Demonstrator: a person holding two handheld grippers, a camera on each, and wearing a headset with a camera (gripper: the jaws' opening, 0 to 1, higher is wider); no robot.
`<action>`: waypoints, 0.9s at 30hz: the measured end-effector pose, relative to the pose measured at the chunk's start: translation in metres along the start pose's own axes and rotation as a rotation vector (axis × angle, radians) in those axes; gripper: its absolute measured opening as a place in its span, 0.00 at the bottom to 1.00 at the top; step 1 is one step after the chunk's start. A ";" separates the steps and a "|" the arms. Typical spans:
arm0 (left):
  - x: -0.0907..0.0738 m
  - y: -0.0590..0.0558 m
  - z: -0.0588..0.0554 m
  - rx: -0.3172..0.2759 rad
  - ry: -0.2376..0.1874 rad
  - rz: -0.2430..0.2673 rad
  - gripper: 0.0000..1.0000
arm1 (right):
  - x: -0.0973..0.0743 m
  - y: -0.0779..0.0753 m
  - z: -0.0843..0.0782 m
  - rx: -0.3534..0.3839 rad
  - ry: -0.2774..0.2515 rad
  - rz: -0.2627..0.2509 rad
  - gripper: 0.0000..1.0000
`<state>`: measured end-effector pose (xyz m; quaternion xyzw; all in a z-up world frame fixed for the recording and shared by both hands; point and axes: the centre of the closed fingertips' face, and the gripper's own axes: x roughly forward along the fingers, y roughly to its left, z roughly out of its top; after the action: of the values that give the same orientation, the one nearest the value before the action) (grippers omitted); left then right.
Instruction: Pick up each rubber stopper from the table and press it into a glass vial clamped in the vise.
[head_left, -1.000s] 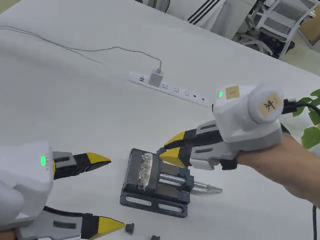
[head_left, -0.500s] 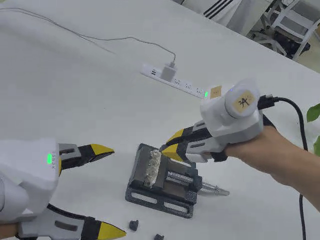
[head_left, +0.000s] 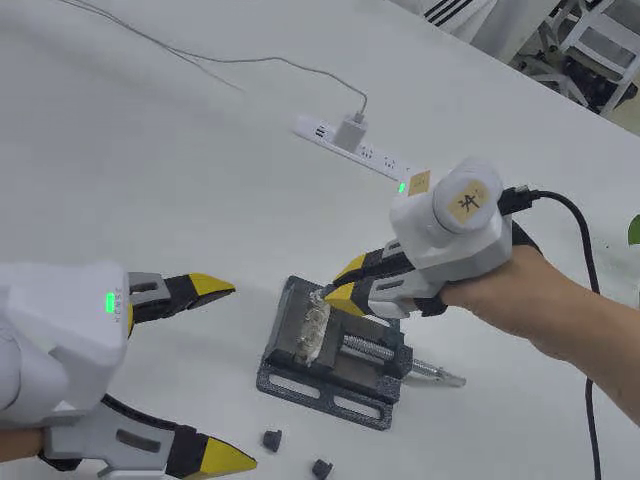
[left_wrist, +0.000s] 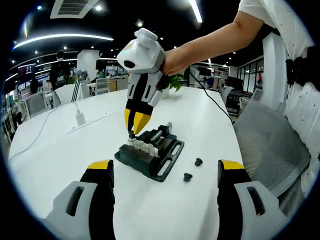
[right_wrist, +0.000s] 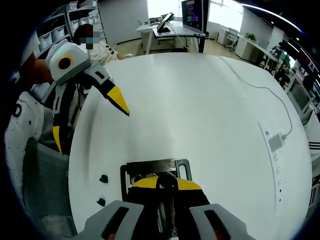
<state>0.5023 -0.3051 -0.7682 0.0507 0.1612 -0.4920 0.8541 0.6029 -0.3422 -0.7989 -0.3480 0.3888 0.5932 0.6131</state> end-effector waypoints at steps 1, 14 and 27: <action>0.000 0.000 0.000 0.001 0.000 0.000 0.85 | 0.001 0.000 0.000 -0.001 0.002 0.000 0.07; 0.002 0.001 0.000 -0.009 -0.010 -0.003 0.85 | 0.005 -0.001 -0.001 -0.026 0.027 0.005 0.07; 0.001 0.002 -0.002 -0.011 -0.012 -0.001 0.84 | 0.007 0.000 -0.001 -0.099 0.085 -0.003 0.06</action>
<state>0.5044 -0.3041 -0.7704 0.0429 0.1589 -0.4919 0.8549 0.6030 -0.3396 -0.8050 -0.4031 0.3841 0.5955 0.5791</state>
